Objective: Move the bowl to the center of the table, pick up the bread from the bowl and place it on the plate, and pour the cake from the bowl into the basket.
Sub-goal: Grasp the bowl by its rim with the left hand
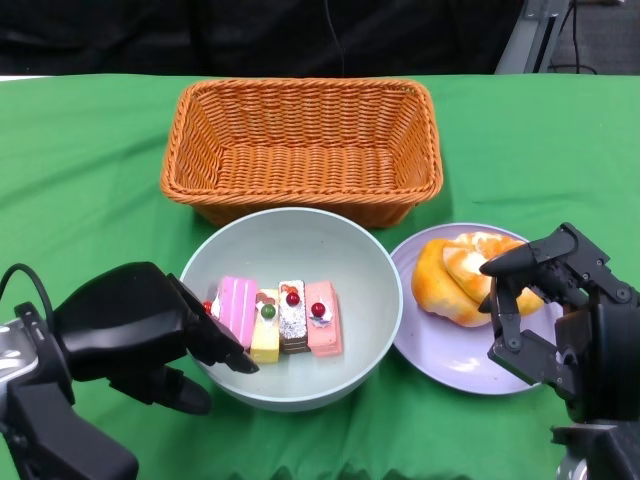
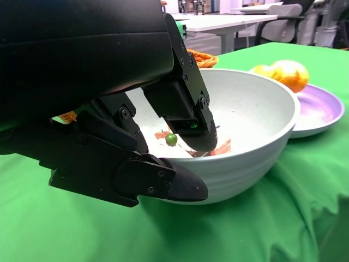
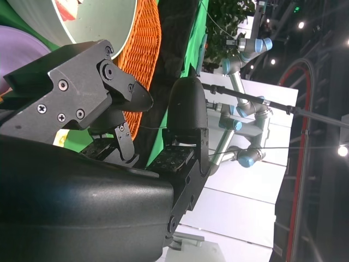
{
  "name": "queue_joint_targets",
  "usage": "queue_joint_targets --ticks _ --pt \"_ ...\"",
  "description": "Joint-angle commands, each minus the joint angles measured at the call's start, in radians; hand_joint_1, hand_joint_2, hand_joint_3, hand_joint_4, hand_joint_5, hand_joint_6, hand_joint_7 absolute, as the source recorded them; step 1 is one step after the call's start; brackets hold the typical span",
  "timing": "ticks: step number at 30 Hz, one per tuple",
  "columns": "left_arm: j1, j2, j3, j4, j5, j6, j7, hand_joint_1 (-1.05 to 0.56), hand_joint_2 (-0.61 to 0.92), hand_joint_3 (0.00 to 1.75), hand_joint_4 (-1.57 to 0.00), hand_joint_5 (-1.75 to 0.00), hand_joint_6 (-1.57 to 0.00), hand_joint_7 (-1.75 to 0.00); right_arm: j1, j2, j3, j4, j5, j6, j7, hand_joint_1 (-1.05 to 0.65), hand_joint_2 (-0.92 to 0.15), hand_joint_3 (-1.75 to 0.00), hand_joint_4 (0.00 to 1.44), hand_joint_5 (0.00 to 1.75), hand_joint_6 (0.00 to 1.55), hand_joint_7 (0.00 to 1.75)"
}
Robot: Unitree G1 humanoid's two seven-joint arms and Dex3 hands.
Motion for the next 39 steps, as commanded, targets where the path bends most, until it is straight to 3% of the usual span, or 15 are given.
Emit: queue_joint_targets --ticks 1,14,16,20,33,39 --pt "0.006 0.026 -0.017 -0.036 0.012 0.045 -0.024 -0.64 0.92 0.24 -0.94 -0.26 -0.91 0.0 0.011 0.004 -0.001 -0.016 0.002 -0.005 -0.006 0.07 -0.56 -1.08 0.7 1.6 0.68 1.31" --pt "-0.009 0.015 -0.096 -0.091 0.024 0.195 -0.113 -0.65 0.92 0.23 -0.94 -0.33 -0.94 -0.02 0.009 0.008 -0.002 -0.006 -0.007 -0.017 -0.018 0.06 -0.56 -1.07 0.72 1.6 0.68 1.3" --pt "-0.015 0.013 -0.11 -0.089 0.027 0.207 -0.123 -0.66 0.92 0.24 -0.83 -0.57 -0.96 -0.01 0.008 0.008 -0.002 -0.007 -0.008 -0.018 -0.019 0.07 -0.56 -1.07 0.72 1.61 0.68 1.31" --pt "-0.027 0.012 -0.131 -0.075 0.023 0.218 -0.132 -0.66 0.92 0.24 -0.78 -0.66 -0.97 -0.01 0.004 0.006 -0.004 0.003 0.0 -0.028 -0.016 0.07 -0.56 -1.07 0.72 1.61 0.68 1.31" --pt "-0.016 -0.013 -0.169 -0.077 0.061 0.311 -0.109 -0.64 0.92 0.24 -0.72 -0.67 -0.94 0.0 0.012 -0.003 -0.006 -0.013 0.011 -0.015 0.0 0.07 -0.58 -1.05 0.7 1.61 0.67 1.31" --pt "-0.028 -0.026 -0.192 -0.082 0.061 0.351 -0.13 -0.63 0.92 0.27 -0.7 -0.52 -0.84 0.0 0.017 0.007 -0.006 -0.022 -0.015 -0.005 -0.019 0.07 -0.57 -1.04 0.7 1.6 0.68 1.32"
